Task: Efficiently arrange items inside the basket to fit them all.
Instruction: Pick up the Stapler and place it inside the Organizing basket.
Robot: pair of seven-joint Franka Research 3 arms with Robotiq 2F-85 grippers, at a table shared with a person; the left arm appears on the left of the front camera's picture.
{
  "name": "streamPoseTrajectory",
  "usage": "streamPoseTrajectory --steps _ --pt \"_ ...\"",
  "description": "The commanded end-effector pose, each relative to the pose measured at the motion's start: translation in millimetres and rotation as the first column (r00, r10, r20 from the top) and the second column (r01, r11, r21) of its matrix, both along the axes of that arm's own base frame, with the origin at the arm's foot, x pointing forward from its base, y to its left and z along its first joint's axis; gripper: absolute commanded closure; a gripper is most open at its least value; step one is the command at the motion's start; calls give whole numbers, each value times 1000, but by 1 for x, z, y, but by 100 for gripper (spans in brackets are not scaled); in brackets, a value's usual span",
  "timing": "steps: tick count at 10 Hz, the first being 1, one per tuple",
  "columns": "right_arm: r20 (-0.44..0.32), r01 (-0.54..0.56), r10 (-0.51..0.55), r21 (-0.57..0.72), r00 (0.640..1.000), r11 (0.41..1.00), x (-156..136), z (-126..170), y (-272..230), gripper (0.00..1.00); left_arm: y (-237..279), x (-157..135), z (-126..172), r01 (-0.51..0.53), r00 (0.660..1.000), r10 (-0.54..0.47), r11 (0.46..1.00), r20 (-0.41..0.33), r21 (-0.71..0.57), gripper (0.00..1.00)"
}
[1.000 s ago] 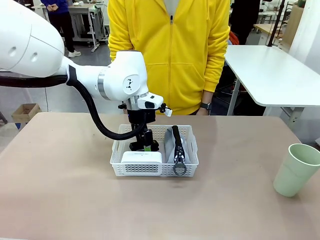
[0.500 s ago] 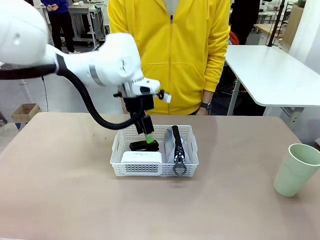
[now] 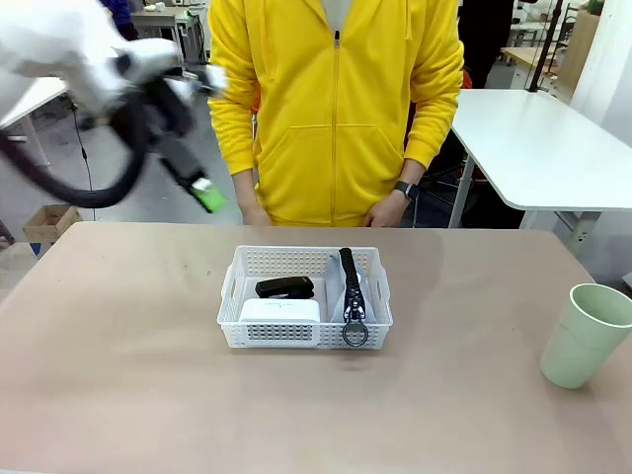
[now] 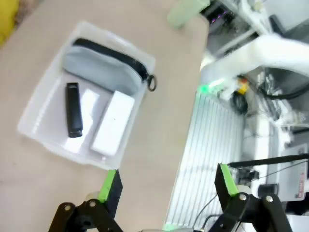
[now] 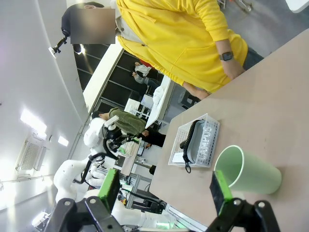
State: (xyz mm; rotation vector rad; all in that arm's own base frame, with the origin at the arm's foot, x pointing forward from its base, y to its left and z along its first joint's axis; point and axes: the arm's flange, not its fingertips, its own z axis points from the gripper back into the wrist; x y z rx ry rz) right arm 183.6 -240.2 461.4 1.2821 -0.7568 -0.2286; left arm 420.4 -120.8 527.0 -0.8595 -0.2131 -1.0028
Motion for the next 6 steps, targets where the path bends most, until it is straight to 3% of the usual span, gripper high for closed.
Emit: streamPoseTrajectory --steps 1,2,4,5,6 --pt "36 4 -4 0 999 1000 1 2 -1 0 88 -48 -35 -207 977 212 954 0 -218 0" --pt "36 4 -4 0 999 1000 1 2 -1 0 134 -71 -50 -309 947 319 894 -24 -323 0" --pt "36 4 -4 0 999 1000 1 2 -1 0 215 -118 -91 -525 842 517 721 -154 -452 0" --pt "36 4 -4 0 999 1000 1 2 -1 0 243 -132 -113 -581 804 552 652 -221 -488 0" --pt "36 4 -4 0 999 1000 1 2 -1 0 264 -139 -133 -608 788 543 608 -290 -511 0"
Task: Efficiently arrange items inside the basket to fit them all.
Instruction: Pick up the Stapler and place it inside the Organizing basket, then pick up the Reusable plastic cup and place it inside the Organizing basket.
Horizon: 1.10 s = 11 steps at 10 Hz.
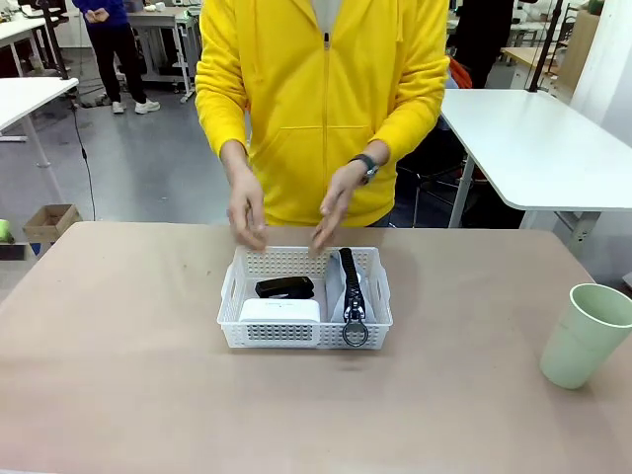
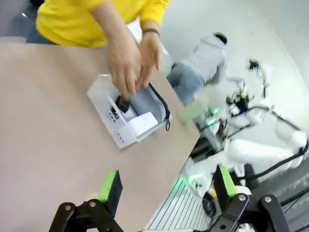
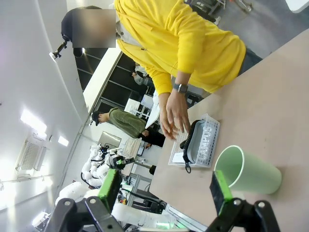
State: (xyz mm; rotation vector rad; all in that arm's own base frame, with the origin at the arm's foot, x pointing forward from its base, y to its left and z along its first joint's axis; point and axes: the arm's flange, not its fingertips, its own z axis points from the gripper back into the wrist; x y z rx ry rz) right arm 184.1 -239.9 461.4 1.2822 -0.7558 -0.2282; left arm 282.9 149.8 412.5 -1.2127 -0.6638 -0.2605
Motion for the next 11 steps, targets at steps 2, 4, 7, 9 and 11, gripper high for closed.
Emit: streamPoseTrajectory --steps 2,4,7,9,11 --pt "36 5 -5 0 999 1000 1 1 -1 0 2 10 -39 74 996 -81 990 -48 -122 0" --pt "36 5 -5 0 999 1000 1 1 -1 0 10 -7 -37 12 998 -18 994 -55 -107 0" --pt "36 5 -5 0 999 1000 1 1 -1 0 10 -7 -37 12 998 -18 994 -55 -107 0" --pt "36 5 -5 0 999 1000 1 1 -1 0 10 -7 -37 12 998 -18 994 -55 -107 0" --pt "36 5 -5 0 999 1000 1 1 -1 0 10 -7 -37 12 998 -18 994 -55 -107 0"
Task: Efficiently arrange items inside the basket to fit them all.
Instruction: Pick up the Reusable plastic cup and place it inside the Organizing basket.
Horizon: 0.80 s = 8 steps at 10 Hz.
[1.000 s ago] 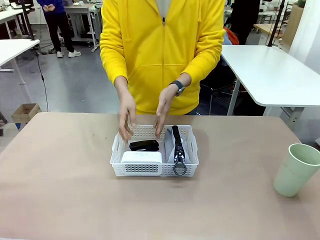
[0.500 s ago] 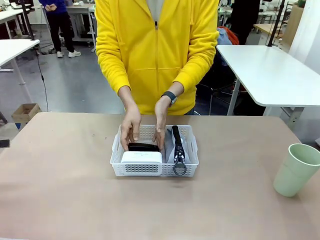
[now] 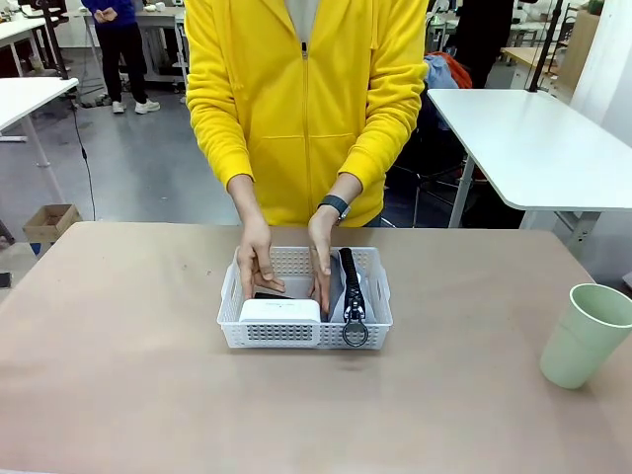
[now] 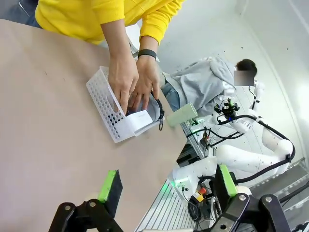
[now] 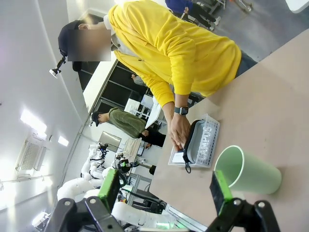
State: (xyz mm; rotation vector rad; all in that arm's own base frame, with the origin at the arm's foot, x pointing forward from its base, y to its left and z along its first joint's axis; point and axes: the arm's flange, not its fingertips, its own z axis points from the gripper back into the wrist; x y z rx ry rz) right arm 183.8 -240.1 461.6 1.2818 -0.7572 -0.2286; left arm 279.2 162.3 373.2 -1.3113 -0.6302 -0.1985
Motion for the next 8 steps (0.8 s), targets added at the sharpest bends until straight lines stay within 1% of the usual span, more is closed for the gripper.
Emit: streamPoseTrajectory --steps 1,5,6,7,8 --pt "35 4 -4 0 999 1000 1 1 -1 0 -2 -4 3 9 1000 -9 1000 1 -8 0" --pt "35 4 -4 0 999 1000 1 1 -1 0 -2 -4 3 9 1000 -9 1000 1 -8 0" --pt "0 0 0 0 1000 1000 0 0 0 0 -2 -4 3 9 1000 -9 1000 1 -8 0" --pt "46 -39 43 -84 998 996 2 5 8 0 -2 -4 3 9 1000 -9 1000 1 -8 0" --pt "78 -95 106 -133 991 987 5 5 16 0 -2 -4 3 9 1000 -9 1000 1 -8 0"
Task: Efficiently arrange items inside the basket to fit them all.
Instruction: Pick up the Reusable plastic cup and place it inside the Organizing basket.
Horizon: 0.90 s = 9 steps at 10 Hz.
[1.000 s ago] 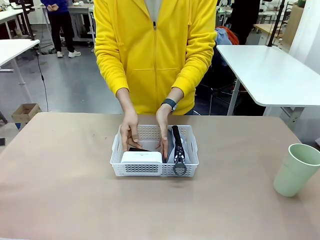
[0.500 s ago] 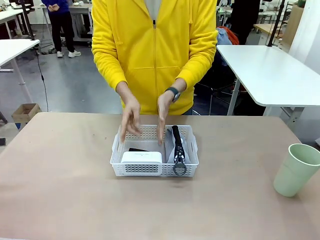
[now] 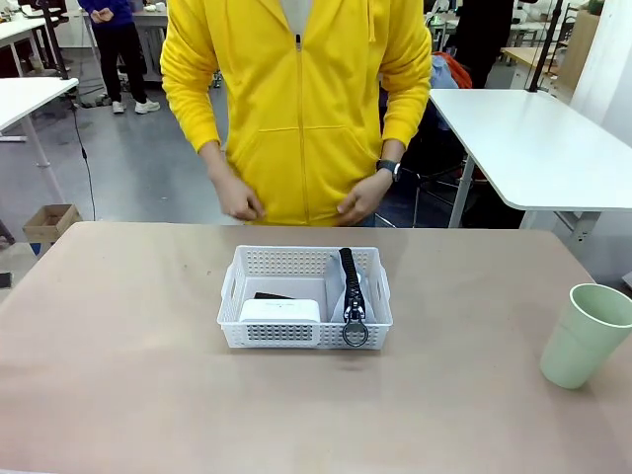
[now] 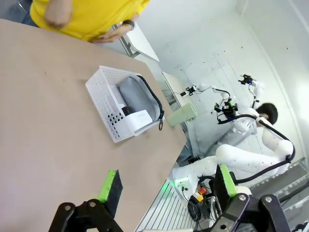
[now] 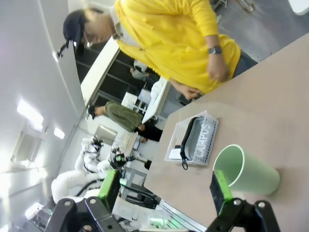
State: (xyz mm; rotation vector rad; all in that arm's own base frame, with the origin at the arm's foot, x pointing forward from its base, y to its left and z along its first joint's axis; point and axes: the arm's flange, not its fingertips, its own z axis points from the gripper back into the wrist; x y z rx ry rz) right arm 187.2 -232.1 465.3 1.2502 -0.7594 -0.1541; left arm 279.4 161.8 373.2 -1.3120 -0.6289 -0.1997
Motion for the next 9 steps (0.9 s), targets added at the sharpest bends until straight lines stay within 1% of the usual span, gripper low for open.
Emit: streamPoseTrajectory --steps 1,2,3,4,5,6,7,8,9 --pt "12 -126 129 -118 992 985 5 -2 17 0 -2 -4 3 8 1000 -8 1000 2 -8 0" --pt "-22 -191 191 -202 981 961 7 -7 27 0 -2 -4 3 8 1000 -8 1000 2 -8 0" --pt "-92 -317 310 -446 946 837 3 -16 38 0 -2 -4 3 8 1000 -8 1000 2 -8 0" --pt "-105 -351 356 -558 929 752 1 -21 46 0 -2 -4 3 8 1000 -8 1000 2 -8 0" --pt "-71 -380 424 -593 903 710 -1 -23 51 0 -2 -4 3 8 1000 -8 1000 2 -8 0" --pt "-114 -436 474 -618 873 654 -2 -28 54 0 -2 -4 3 8 1000 -8 1000 2 -8 0" --pt "-106 -410 446 -620 889 669 0 -32 54 0 -2 -4 3 8 1000 -8 1000 2 -8 0" --pt "-154 -430 420 -557 894 711 5 -11 44 0 -2 -4 3 8 1000 -8 1000 2 -8 0" --pt "-154 -430 420 -557 894 711 5 -11 44 0 -2 -4 3 8 1000 -8 1000 2 -8 0"
